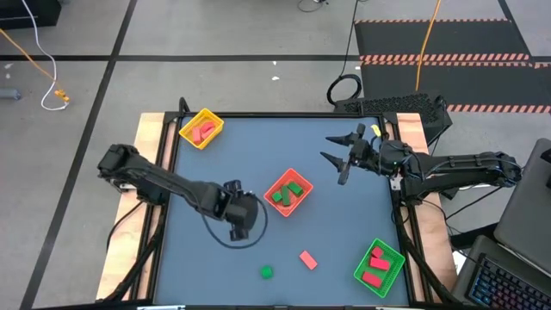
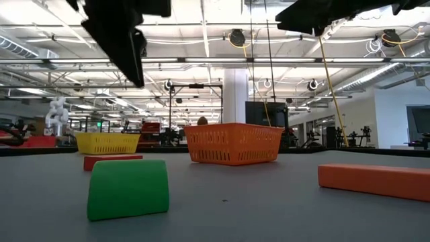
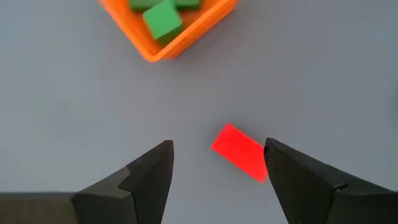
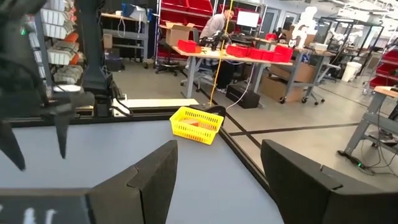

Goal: Sort & place blocks by color
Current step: Put the red block into the green bin

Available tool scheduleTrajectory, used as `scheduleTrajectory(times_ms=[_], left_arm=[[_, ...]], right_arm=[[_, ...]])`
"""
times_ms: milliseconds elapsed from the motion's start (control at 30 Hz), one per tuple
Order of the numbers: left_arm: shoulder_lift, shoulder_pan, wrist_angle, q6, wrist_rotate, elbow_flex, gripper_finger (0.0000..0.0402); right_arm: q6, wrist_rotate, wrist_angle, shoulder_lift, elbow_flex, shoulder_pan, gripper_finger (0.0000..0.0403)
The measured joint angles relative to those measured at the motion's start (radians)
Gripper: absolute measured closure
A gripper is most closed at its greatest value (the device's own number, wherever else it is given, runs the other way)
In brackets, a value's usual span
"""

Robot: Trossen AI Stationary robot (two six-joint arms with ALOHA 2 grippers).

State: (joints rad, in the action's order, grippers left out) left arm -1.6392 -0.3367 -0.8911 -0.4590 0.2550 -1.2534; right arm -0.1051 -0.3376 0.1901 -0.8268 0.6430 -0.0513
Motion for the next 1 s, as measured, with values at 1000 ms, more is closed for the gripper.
scheduleTrajectory(times_ms=[1000], left_arm=[[-0.201, 0.036, 0.006, -0.478, -0.177, 0.002, 0.0151]], right_arm=[[0.007, 0.002, 0.04, -0.026, 0.0, 0.009, 0.0179]])
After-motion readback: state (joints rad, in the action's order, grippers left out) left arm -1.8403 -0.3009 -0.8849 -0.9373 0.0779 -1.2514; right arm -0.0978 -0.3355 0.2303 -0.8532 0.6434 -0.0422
